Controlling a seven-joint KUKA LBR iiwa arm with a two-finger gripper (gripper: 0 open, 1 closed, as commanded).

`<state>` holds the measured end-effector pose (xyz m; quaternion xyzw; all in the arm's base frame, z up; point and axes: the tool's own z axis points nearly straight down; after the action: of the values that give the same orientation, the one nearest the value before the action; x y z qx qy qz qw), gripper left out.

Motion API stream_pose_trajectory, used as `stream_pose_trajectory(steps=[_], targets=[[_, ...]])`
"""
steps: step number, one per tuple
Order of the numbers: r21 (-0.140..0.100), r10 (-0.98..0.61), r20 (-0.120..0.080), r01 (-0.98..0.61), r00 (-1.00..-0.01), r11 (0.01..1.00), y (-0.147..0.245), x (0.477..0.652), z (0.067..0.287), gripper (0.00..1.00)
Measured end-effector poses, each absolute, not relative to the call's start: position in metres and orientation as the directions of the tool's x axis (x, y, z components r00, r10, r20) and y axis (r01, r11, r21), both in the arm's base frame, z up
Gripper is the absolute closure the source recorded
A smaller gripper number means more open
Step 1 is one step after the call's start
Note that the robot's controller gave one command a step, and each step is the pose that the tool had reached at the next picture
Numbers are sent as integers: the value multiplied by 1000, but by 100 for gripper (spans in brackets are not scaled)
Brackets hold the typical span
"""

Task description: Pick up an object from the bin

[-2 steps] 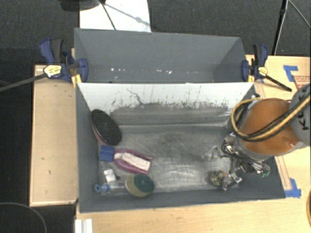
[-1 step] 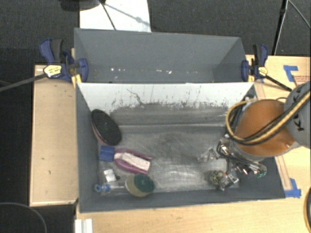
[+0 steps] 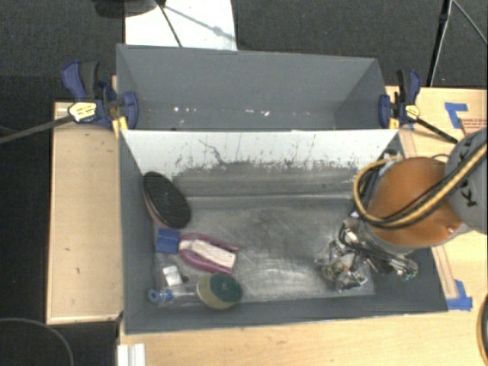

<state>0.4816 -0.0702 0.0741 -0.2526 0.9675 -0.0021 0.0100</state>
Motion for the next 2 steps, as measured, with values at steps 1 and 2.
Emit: stream_pose_trajectory(steps=[1, 2], targets=[[-2, -487, -5, -487, -873, 873, -70, 483, 98, 100], [-2, -487, -5, -487, -874, 874, -70, 484, 98, 100]])
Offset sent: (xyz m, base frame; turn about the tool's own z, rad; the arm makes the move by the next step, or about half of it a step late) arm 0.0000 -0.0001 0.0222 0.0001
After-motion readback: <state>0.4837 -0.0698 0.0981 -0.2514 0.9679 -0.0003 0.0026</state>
